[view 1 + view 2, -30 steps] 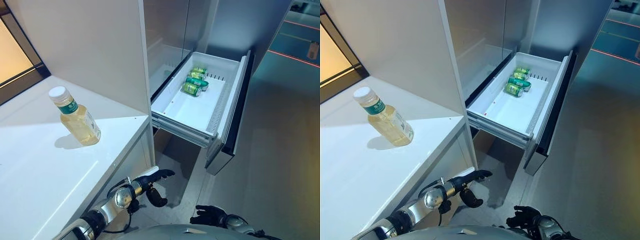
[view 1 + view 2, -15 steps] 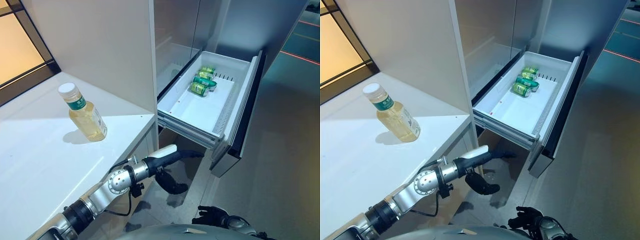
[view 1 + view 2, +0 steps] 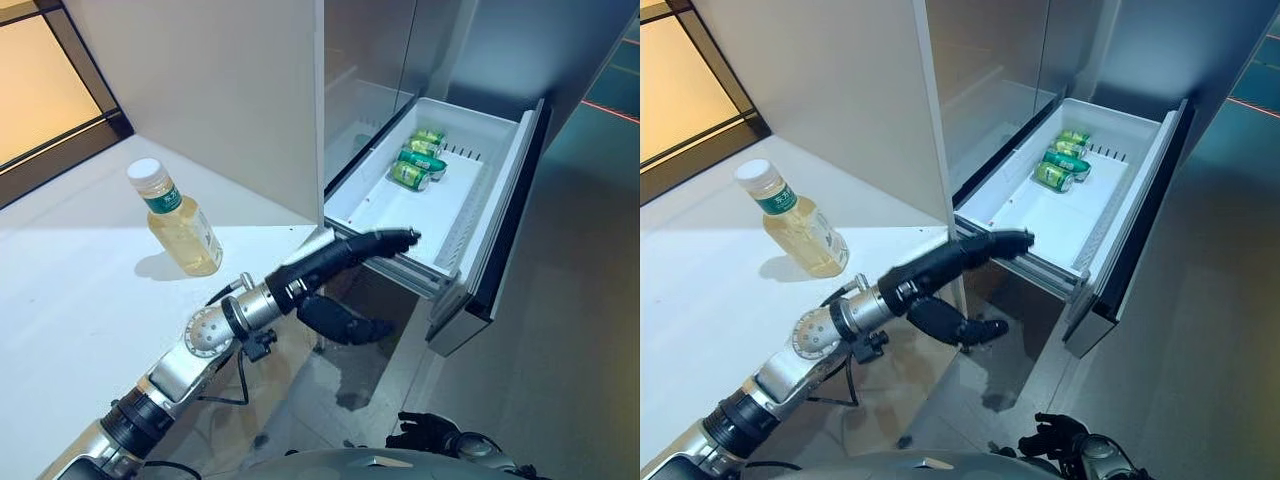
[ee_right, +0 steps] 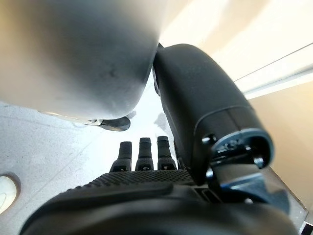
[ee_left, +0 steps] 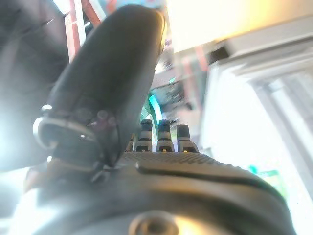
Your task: Put drinks into fridge and close the fridge
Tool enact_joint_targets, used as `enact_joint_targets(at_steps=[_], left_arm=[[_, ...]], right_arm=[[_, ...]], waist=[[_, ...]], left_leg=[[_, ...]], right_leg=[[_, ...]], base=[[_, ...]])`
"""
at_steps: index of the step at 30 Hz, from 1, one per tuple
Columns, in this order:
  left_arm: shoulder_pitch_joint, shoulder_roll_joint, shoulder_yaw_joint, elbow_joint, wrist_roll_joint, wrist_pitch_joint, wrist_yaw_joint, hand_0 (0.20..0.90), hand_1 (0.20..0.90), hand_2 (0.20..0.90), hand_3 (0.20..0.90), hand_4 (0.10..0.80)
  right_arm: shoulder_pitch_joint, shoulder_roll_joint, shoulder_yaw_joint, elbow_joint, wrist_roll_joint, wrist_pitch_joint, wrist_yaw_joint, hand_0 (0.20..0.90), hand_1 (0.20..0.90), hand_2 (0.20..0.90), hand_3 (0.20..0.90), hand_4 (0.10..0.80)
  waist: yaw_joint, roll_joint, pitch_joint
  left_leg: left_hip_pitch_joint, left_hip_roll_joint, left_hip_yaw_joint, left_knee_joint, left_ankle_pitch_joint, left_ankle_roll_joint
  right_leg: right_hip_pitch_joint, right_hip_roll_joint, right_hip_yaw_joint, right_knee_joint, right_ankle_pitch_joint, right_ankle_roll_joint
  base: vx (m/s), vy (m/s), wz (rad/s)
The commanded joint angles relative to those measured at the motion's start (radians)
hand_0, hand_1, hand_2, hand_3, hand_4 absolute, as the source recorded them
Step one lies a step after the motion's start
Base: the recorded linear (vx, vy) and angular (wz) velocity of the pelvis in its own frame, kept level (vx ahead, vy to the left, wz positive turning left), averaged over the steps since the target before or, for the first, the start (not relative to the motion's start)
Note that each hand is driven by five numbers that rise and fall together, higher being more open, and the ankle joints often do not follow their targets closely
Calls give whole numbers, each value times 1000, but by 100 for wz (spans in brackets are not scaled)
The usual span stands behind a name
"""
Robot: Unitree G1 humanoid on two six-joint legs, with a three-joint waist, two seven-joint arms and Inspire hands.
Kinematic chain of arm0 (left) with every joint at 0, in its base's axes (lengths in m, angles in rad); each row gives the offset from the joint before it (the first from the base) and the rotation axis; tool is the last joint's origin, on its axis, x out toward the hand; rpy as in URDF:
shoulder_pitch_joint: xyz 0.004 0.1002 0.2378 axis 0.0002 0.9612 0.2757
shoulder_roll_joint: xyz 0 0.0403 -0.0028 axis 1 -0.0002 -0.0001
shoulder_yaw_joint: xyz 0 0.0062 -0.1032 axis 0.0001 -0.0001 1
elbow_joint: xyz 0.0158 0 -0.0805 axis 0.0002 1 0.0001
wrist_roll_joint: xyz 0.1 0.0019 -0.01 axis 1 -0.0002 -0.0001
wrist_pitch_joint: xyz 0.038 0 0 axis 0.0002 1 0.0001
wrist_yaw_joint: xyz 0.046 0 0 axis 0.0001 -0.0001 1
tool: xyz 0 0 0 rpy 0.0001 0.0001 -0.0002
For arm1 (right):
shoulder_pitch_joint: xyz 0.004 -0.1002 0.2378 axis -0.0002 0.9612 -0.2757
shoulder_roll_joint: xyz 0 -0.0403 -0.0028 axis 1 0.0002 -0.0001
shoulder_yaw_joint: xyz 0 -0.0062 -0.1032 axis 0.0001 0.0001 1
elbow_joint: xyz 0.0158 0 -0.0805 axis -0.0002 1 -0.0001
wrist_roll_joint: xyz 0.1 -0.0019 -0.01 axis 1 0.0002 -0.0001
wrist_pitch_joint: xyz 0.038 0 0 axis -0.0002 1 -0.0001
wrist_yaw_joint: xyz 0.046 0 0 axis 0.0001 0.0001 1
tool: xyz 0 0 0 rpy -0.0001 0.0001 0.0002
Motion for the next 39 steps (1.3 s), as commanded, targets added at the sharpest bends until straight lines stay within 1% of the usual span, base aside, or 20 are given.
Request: enact_joint_targets(at_steps=[1,3,6,7,10,15,16,19,20,22,23,26,27,29,30,31,34,39], left_arm=[[-103,-24,64,-107,-123,-128,-11,900,900,900,900,800],[-111,-39,101,-110,-141,-136,-4,900,900,900,900,800],[-118,-43,147,-123,-144,-158,13,900,900,900,900,800],[-120,-44,175,-133,-147,-164,15,900,900,900,900,800],[-130,-40,228,-152,-167,-189,39,900,900,900,900,800],[-137,-45,316,-165,-74,-246,189,900,900,900,900,800],[-135,-50,347,-160,-48,-260,223,900,900,900,900,800],[-129,-60,394,-161,-14,-284,275,900,900,900,900,800],[-125,-63,411,-163,-9,-293,282,900,900,900,900,800],[-116,-68,437,-165,14,-309,306,900,900,900,900,800],[-113,-68,450,-168,40,-310,340,900,900,900,900,800],[-100,-63,481,-155,145,-294,468,900,900,900,900,800],[-88,-57,501,-130,195,-278,546,900,900,900,900,800],[-70,-54,520,-98,239,-262,612,900,900,900,900,800],[-67,-55,523,-95,242,-258,620,900,900,900,900,800],[-46,-57,541,-74,287,-254,667,900,900,900,900,800],[-30,-57,551,-59,337,-236,715,900,900,900,900,800],[2,-52,565,-17,416,-148,776,900,900,900,900,800]], right_arm=[[33,-8,24,23,9,-10,11,900,900,900,900,800],[35,-5,19,31,10,-18,10,900,900,900,900,800],[41,-1,13,35,11,-22,9,900,900,900,900,800],[43,-2,8,37,12,-24,9,900,900,900,900,800],[50,3,3,45,13,-32,6,900,900,900,900,800],[60,11,1,53,17,-45,-1,900,900,900,900,800],[62,14,0,59,18,-50,-2,900,900,900,900,800],[68,20,-3,63,20,-54,-7,900,900,900,900,800],[69,21,-6,66,20,-56,-7,900,900,900,900,800],[71,24,-9,68,21,-56,-9,900,900,900,900,800],[72,24,-11,66,21,-53,-9,900,900,900,900,800],[76,22,-18,61,17,-48,-6,900,900,900,900,800],[78,22,-21,58,16,-45,-5,900,900,900,900,800],[79,24,-23,56,17,-40,-7,900,900,900,900,800],[79,24,-24,56,17,-39,-8,900,900,900,900,800],[78,23,-31,55,16,-36,-5,900,900,900,900,800],[76,23,-34,52,19,-28,-7,900,900,900,900,800],[71,18,-49,46,20,-15,-4,900,900,900,900,800]], waist=[[3,-9,-39],[7,-11,-42],[10,-15,-46],[12,-15,-46],[15,-17,-50],[17,-21,-57],[19,-22,-59],[22,-24,-64],[23,-26,-65],[25,-26,-69],[26,-27,-70],[28,-27,-72],[30,-26,-73],[32,-26,-74],[32,-26,-74],[36,-26,-74],[40,-25,-74],[44,-23,-73]], left_leg=[[-60,-46,-75,1,-57,32],[-60,-46,-78,1,-59,32],[-60,-48,-82,1,-60,31],[-59,-49,-84,1,-60,31],[-59,-50,-88,1,-60,29],[-58,-52,-96,1,-62,28],[-58,-53,-99,1,-62,28],[-58,-55,-104,1,-63,27],[-64,-55,-104,1,-53,26],[-58,-55,-108,1,-64,26],[-63,-56,-109,1,-54,25],[-63,-56,-113,1,-53,23],[-63,-57,-115,1,-53,23],[-62,-57,-116,1,-53,22],[-61,-57,-116,1,-53,22],[-61,-56,-117,2,-52,22],[-61,-56,-119,2,-51,21],[-62,-56,-124,3,-49,20]], right_leg=[[-40,-18,-53,26,-2,83],[-37,-19,-54,24,-2,81],[-34,-18,-52,20,-1,79],[-33,-18,-52,19,-1,78],[-32,-18,-52,18,-1,77],[-29,-18,-51,16,-4,74],[-28,-18,-50,15,-7,73],[-27,-17,-49,14,-8,71],[-33,-17,-50,15,-1,70],[-26,-16,-50,13,-10,70],[-32,-16,-50,15,-3,69],[-31,-16,-49,15,-5,68],[-30,-16,-49,13,-5,67],[-29,-17,-50,13,-5,67],[-28,-17,-50,13,-5,67],[-27,-18,-50,13,-6,66],[-27,-18,-52,14,-7,65],[-26,-18,-53,14,-7,64]], base=[[-2,-5,5],[5,-7,4],[11,-7,4],[0,0,0],[0,0,0],[0,0,0],[0,0,0],[0,0,0],[0,0,0],[17,-2,5],[17,1,6],[-4,1,2],[0,0,0],[0,0,0],[0,0,0],[0,0,0],[0,0,0],[4,3,3]])
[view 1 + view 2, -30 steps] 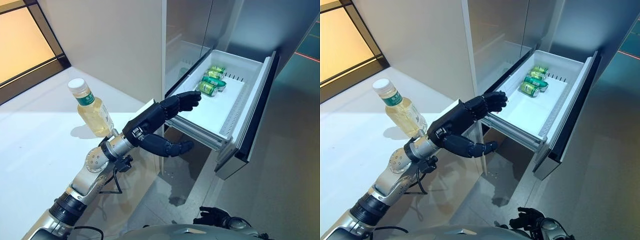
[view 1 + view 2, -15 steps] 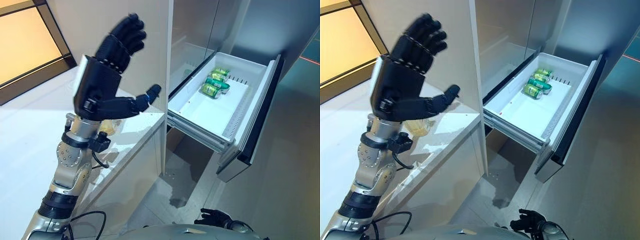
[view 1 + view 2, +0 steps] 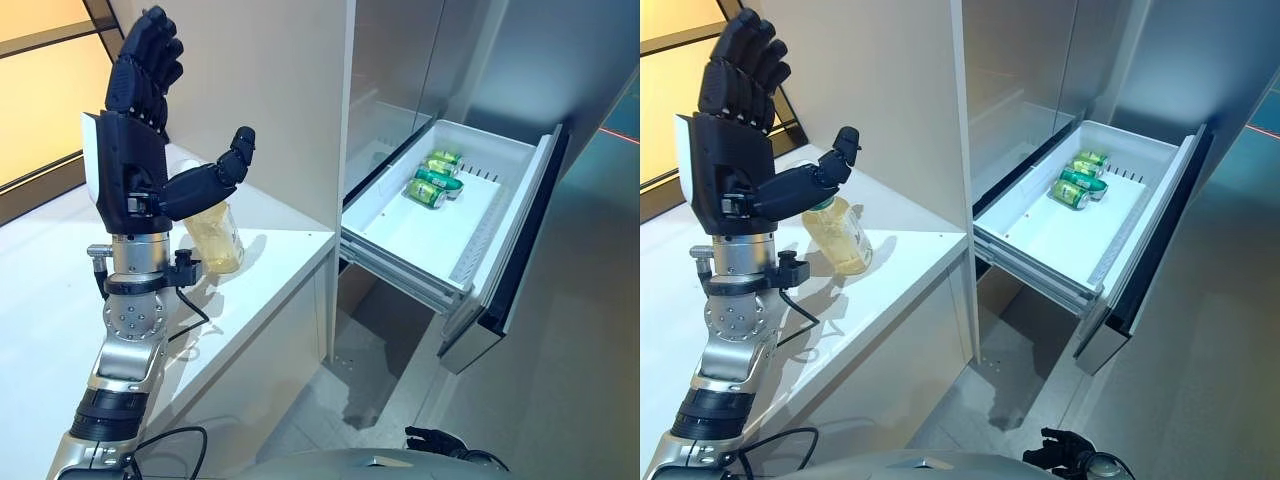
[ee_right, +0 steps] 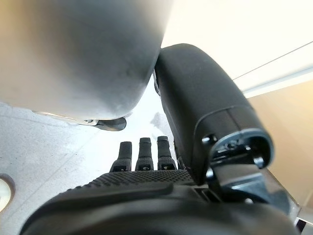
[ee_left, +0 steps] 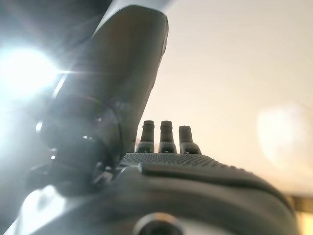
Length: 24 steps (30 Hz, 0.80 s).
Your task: Put drinks into fridge and close the fridge
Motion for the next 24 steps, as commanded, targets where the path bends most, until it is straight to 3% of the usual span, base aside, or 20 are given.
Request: enact_joint_targets(at_steps=[1,5,12,17,24], left_arm=[[-45,34,89,7,61,16,66,900,900,900,900,800],[-35,42,90,38,107,76,118,900,900,900,900,800],[-29,53,108,66,138,113,204,900,900,900,900,800],[-28,54,123,58,154,106,244,900,900,900,900,800],[-31,44,124,33,99,56,206,900,900,900,900,800]], right_arm=[[14,7,9,14,9,10,10,900,900,900,900,800],[9,3,-1,19,11,15,14,900,900,900,900,800],[1,0,-8,24,21,26,15,900,900,900,900,800],[-3,4,-11,24,26,37,11,900,900,900,900,800],[-6,5,-10,20,32,48,9,900,900,900,900,800]], waist=[[-3,-27,-16],[-1,-25,-16],[1,-25,-16],[4,-26,-17],[7,-29,-17]], left_leg=[[-62,-43,-90,4,-57,13],[-62,-42,-90,5,-56,13],[-61,-42,-90,5,-54,11],[-59,-40,-89,5,-53,9],[-58,-40,-93,7,-55,9]], right_leg=[[-36,-7,-31,19,-7,64],[-36,-7,-31,20,-7,64],[-35,-6,-32,19,-6,64],[-33,-8,-33,19,-5,64],[-32,-9,-35,21,-6,64]], base=[[6,7,6],[11,4,7],[2,0,0],[0,0,0],[0,0,0]])
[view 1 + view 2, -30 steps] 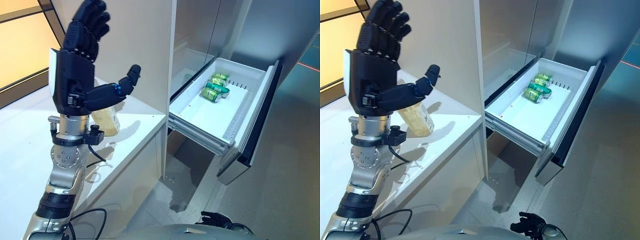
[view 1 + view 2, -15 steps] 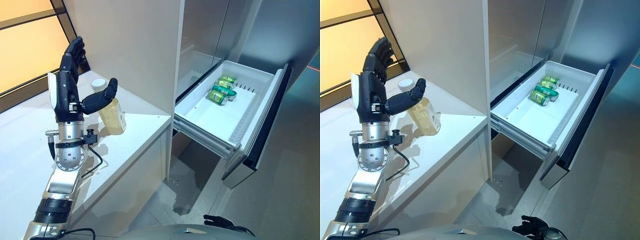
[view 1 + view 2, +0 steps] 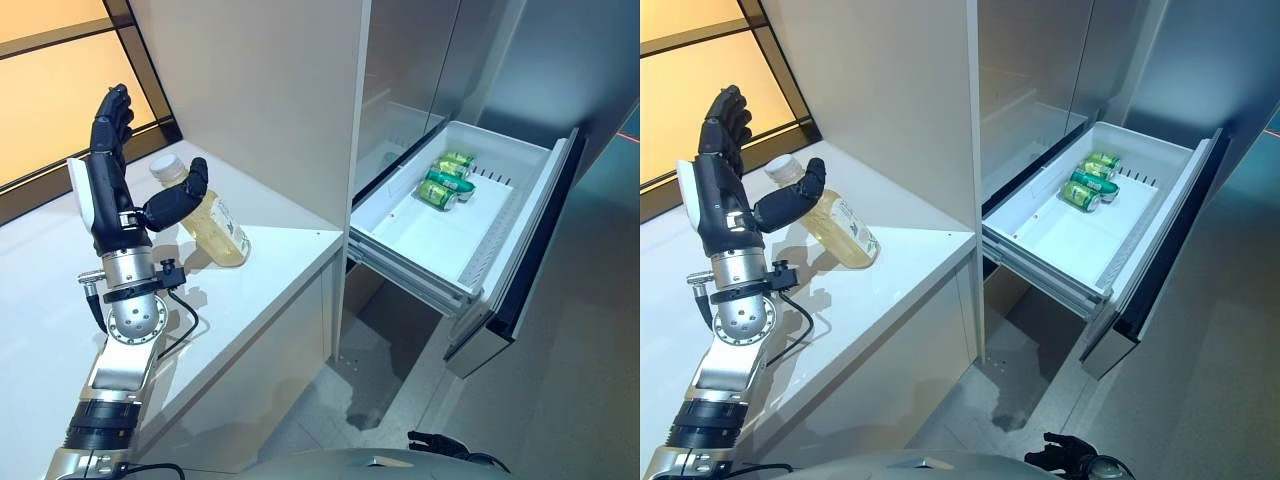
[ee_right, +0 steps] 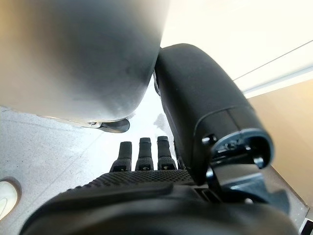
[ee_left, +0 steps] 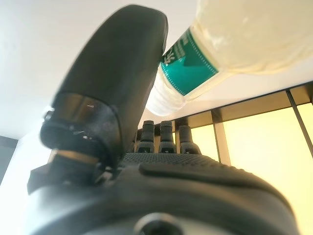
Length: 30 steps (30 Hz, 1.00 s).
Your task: Put drinks into fridge and close the fridge
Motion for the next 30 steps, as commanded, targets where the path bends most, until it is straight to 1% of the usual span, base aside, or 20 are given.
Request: enact_joint_targets(at_steps=[1,16,30], left_arm=[[-69,42,75,-76,-11,-107,1,900,900,900,900,800],[-84,42,63,-116,-32,-139,-21,900,900,900,900,800],[-89,36,69,-152,-88,-206,-59,900,900,900,900,800]], right_arm=[[-5,4,9,19,11,19,8,900,900,900,900,800],[-5,1,9,9,13,26,13,900,900,900,900,800],[-4,3,11,4,16,23,11,900,900,900,900,800]], waist=[[3,-28,-16],[1,-30,-15],[3,-31,-14]], left_leg=[[-47,-38,-75,7,-61,7],[-44,-38,-73,6,-63,6],[-43,-37,-75,5,-63,5]], right_leg=[[-30,-7,-16,22,-6,64],[-30,-6,-16,22,-6,66],[-29,-6,-18,23,-5,67]], base=[[0,0,0],[0,0,0],[0,0,0]])
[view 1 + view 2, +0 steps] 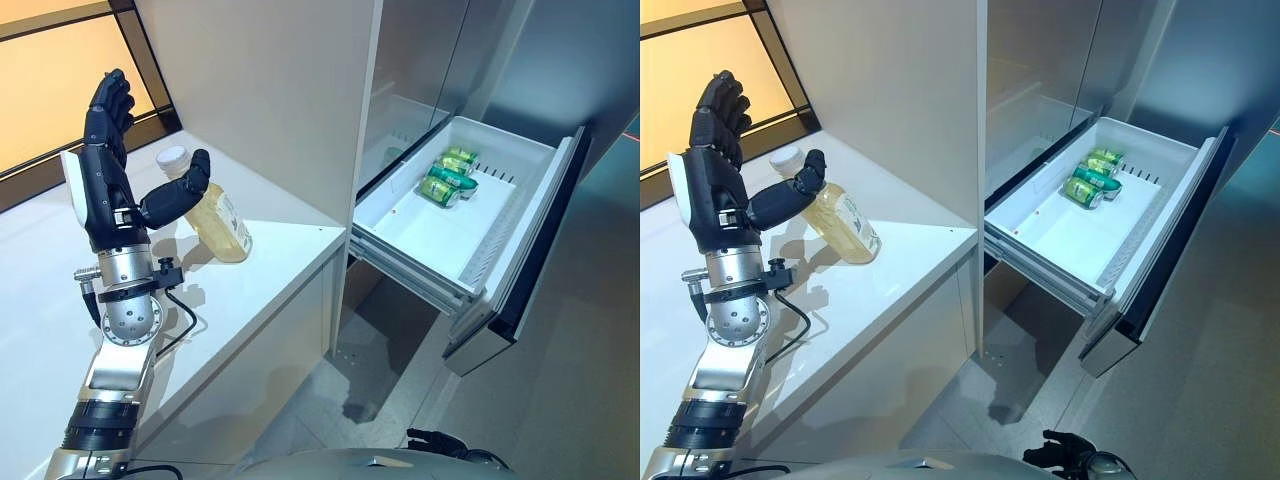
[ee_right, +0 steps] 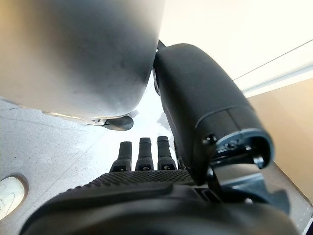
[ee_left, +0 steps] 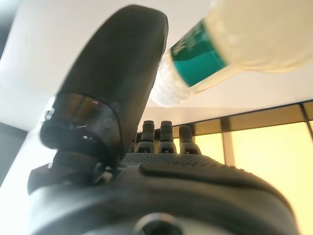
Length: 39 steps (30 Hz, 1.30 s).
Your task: Put drinks into fridge and close the fridge
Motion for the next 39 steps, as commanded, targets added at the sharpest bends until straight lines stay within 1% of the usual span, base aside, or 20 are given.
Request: enact_joint_targets(at_steps=[1,3,6,11,17,24,26,29,31,34,39], left_arm=[[-89,34,69,-116,-49,-119,-12,900,900,900,900,800],[-88,30,66,-117,-92,-113,-48,900,900,900,900,800],[-86,20,60,-114,-164,-83,-111,900,900,900,900,800],[-79,15,52,-97,-218,-48,-156,900,900,900,900,800],[-67,5,51,-93,-241,-18,-198,900,900,900,900,800],[-60,9,49,-90,-263,12,-232,900,900,900,900,800],[-58,9,47,-95,-298,24,-260,900,900,900,900,800],[-60,2,52,-95,-363,6,-276,900,900,900,900,800],[-63,-1,59,-98,-375,-9,-266,900,900,900,900,800],[-67,-7,69,-106,-382,-26,-252,900,900,900,900,800],[-74,-1,89,-108,-349,-51,-211,900,900,900,900,800]], right_arm=[[11,1,11,1,7,10,11,900,900,900,900,800],[13,0,11,-1,5,9,12,900,900,900,900,800],[13,-5,8,-3,0,8,17,900,900,900,900,800],[11,-8,6,-1,-2,8,20,900,900,900,900,800],[10,-10,2,-7,-3,12,21,900,900,900,900,800],[9,-14,-3,0,-9,8,25,900,900,900,900,800],[9,-14,-4,-5,-8,11,24,900,900,900,900,800],[8,-15,-4,-2,-11,8,26,900,900,900,900,800],[7,-16,-1,-1,-10,7,27,900,900,900,900,800],[7,-13,1,-4,-11,10,26,900,900,900,900,800],[9,-13,8,-12,-9,11,25,900,900,900,900,800]], waist=[[-5,-14,-39],[-5,-14,-39],[-6,-13,-38],[-6,-11,-36],[-4,-11,-34],[-2,-10,-32],[-1,-10,-31],[-1,-10,-31],[-1,-11,-32],[-2,-13,-32],[-4,-14,-37]], left_leg=[[-41,-37,-72,5,-64,5],[-40,-38,-74,5,-64,6],[-38,-37,-74,5,-64,5],[-38,-37,-74,4,-63,5],[-39,-38,-72,4,-63,6],[-40,-38,-71,4,-63,7],[-40,-39,-73,3,-62,8],[-38,-40,-74,2,-62,9],[-38,-39,-74,1,-62,8],[-39,-39,-73,1,-61,7],[-40,-39,-71,1,-60,6]], right_leg=[[-29,-6,-16,23,-6,66],[-28,-6,-15,22,-5,66],[-27,-5,-15,22,-6,66],[-28,-5,-14,22,-4,67],[-27,-5,-14,21,-4,67],[-27,-5,-14,21,-4,68],[-28,-5,-14,21,-3,68],[-27,-4,-13,20,-3,68],[-27,-4,-14,20,-3,68],[-27,-4,-15,19,-2,67],[-28,-5,-14,16,-2,67]], base=[[0,0,0],[0,0,0],[0,0,0],[0,0,0],[0,0,0],[0,0,0],[0,0,0],[0,0,0],[0,0,0],[0,0,0],[0,0,0]])
